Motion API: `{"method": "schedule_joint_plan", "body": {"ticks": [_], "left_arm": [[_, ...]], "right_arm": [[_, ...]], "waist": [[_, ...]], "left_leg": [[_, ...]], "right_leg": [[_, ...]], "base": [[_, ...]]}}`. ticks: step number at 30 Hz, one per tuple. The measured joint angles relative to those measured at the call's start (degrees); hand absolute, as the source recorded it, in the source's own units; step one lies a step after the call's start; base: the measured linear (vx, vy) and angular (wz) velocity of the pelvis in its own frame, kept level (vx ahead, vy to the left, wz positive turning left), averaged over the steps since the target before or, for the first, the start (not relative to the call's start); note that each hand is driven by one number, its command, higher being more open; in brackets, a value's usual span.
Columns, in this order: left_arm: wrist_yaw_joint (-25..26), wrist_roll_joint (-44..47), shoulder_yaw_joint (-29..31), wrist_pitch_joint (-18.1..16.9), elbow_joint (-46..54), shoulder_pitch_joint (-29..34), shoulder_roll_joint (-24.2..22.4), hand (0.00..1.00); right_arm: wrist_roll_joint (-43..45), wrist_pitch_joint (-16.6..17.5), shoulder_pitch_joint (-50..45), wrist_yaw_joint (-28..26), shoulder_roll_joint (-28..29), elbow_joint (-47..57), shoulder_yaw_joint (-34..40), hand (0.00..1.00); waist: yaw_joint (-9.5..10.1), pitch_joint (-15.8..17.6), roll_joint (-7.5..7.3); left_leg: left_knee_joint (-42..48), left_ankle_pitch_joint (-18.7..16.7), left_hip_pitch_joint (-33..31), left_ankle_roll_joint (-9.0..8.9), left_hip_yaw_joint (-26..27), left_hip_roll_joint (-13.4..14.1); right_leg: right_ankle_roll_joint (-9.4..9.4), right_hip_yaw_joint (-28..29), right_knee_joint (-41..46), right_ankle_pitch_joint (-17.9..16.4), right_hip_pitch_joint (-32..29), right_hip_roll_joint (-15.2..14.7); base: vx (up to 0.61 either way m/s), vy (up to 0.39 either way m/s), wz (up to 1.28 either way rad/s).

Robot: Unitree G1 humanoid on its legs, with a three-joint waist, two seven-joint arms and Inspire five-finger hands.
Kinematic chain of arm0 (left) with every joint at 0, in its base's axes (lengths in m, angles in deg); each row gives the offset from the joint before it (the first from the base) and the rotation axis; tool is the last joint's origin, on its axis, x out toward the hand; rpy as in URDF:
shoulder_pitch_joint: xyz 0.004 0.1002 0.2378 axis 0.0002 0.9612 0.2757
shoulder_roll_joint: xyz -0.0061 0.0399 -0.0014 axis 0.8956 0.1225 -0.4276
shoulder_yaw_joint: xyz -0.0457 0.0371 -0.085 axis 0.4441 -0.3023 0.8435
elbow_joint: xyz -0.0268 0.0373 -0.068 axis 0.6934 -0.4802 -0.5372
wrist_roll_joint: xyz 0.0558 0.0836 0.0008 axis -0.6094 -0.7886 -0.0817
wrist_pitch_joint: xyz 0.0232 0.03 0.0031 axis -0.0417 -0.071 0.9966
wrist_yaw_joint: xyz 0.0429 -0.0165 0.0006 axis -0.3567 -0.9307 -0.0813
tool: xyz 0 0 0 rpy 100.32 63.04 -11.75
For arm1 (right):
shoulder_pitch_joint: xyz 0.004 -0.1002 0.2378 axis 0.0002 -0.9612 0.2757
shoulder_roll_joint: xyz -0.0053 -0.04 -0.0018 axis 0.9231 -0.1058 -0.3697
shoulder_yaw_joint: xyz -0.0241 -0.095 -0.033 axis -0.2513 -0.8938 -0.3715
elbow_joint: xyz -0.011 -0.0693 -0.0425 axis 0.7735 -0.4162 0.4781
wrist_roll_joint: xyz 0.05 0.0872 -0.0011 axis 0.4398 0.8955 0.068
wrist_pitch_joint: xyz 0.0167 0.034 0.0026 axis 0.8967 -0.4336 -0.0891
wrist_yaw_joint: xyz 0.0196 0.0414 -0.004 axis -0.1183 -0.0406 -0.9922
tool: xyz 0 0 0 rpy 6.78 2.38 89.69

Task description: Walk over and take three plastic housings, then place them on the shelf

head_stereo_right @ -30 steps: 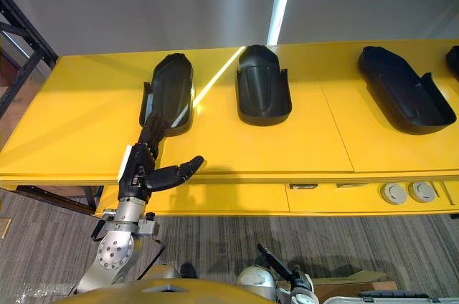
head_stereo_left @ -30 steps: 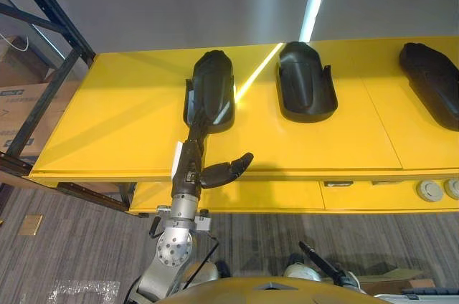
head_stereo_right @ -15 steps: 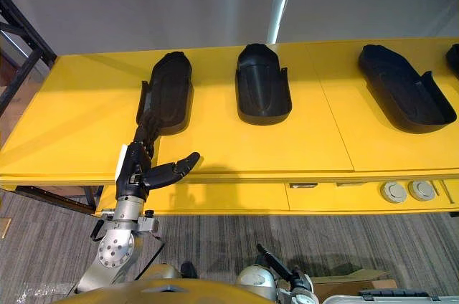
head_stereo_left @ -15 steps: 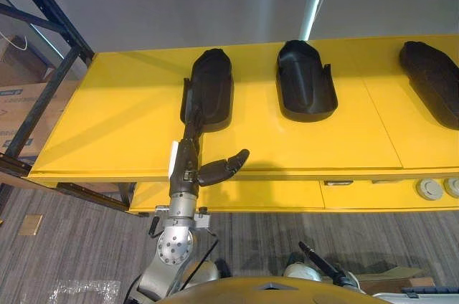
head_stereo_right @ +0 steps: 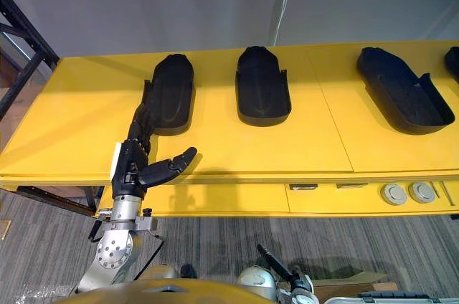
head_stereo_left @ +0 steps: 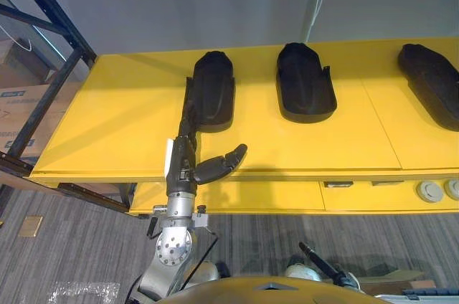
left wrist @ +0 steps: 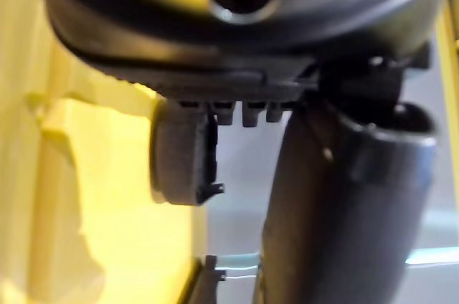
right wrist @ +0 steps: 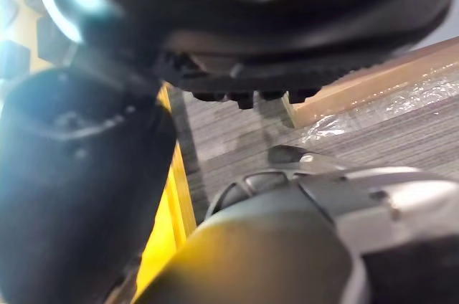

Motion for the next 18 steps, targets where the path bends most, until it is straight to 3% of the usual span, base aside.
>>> {"method": "schedule_joint_plan", "body": {"ticks": [2, 5, 8, 13, 18], "left_arm": [[-0.67, 0.41, 0.0, -3.68, 0.69, 0.26, -0.09, 1.0], [-2.21, 0.78, -0.22, -6.25, 3.96, 0.56, -0.11, 1.0], [-6.74, 5.09, -0.79, -9.44, 7.71, 0.51, -0.08, 1.0], [-10.02, 8.42, -1.42, -12.28, 9.29, -0.32, -0.14, 1.0], [-11.52, 12.31, -2.29, -13.2, 9.25, -3.95, -0.04, 1.0]], "right_arm": [[0.0, 0.02, -0.2, -0.04, -0.01, -0.08, -0.04, 1.0], [0.02, 0.01, -0.37, -0.03, 0.0, -0.2, -0.31, 1.0], [0.49, 0.01, -0.63, 0.08, 0.01, -0.34, -0.73, 1.0], [3.76, 1.1, -1.56, 0.96, -0.06, -0.82, -1.58, 1.0], [5.46, 5.52, -1.77, 2.58, 0.44, 0.9, -4.03, 1.0]], "waist": [[0.05, -0.79, -0.09], [0.34, -1.59, -0.33], [0.73, -2.89, -0.96], [1.29, -5.16, -1.29], [0.84, -5.62, -2.13]], "left_leg": [[-0.06, 0.07, 0.01, 0.06, -0.03, 0.01], [-0.09, 0.17, 0.13, 0.07, -0.12, 0.06], [-0.43, 0.23, 0.82, 0.03, -0.12, 0.15], [-0.58, 0.04, 1.32, -0.24, 1.03, 0.5], [-0.81, -0.96, 3.06, -0.98, 4.93, 1.57]], "right_leg": [[0.01, -0.01, -0.09, 0.01, 0.03, 0.06], [0.04, -0.06, -0.23, 0.05, 0.23, 0.17], [0.25, -0.08, -1.1, 0.25, 1.21, 0.48], [0.27, 1.09, -1.86, 0.74, 1.26, 0.95], [-0.28, 5.03, -2.66, 1.63, 0.72, 2.11]], "base": [[0.0, 0.0, 0.0], [0.0, 0.0, 0.0], [0.0, 0.0, 0.0], [-0.01, -0.008, -0.1], [-0.04, 0.0, -0.42]]}}
